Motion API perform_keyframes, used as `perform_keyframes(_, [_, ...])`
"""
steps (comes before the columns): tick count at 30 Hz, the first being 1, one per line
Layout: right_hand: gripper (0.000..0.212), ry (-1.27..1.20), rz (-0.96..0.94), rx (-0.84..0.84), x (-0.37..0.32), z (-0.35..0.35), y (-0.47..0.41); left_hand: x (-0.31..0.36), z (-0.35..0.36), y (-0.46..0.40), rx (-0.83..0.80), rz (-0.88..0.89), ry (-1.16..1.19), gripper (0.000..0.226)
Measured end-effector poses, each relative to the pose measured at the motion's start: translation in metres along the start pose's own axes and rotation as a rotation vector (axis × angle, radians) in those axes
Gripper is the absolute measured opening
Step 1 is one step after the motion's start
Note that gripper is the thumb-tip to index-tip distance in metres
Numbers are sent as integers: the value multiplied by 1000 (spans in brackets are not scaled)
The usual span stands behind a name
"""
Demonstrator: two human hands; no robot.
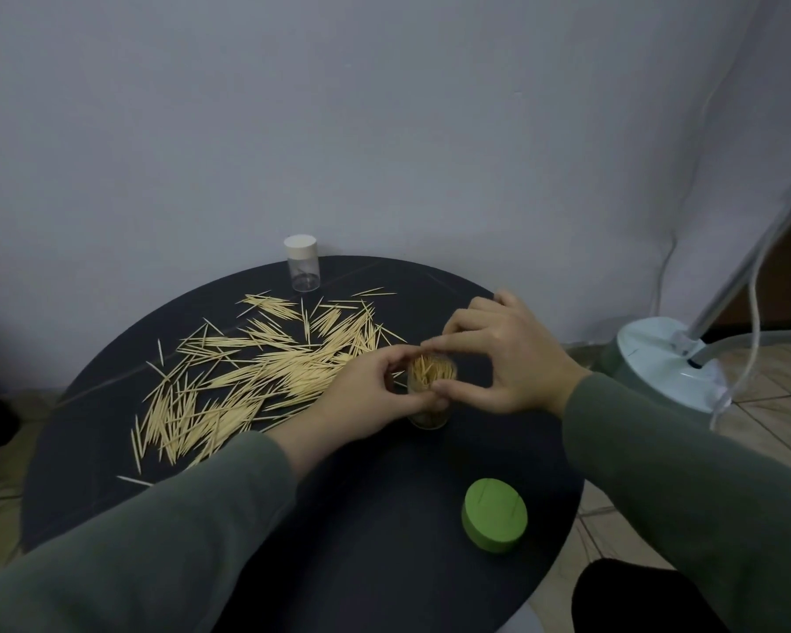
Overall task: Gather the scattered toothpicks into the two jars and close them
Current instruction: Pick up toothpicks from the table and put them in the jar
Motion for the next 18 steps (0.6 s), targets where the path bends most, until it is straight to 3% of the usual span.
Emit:
perform_keyframes(7, [60,26,-110,-117,-13,12,5,-3,0,-1,11,2,-2,54])
perform_keyframes(10, [61,22,-118,-80,-15,13,2,-2,-3,-1,-13,-23,1,53])
perform_keyframes(14, [50,-206,120,103,3,8,-3,2,-15,-4,-169,-73,-43,66])
perform_keyframes(16, [41,-234,299,85,12,12,-11,3,-27,-5,-226,-101,-171,67])
perform_keyframes(18, [30,-178,414,-40,21,24,-21,-1,-40,-5,-269,-138,-353,59])
Point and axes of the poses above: each hand's wrist, its own y-axis away from the middle knuckle, its own z-axis out of the palm, x = y × z, the point moved 5 cm from there along -y, towards the middle knuckle, and after that the axes turned 9 degrees about y, right-handed, at the moved point
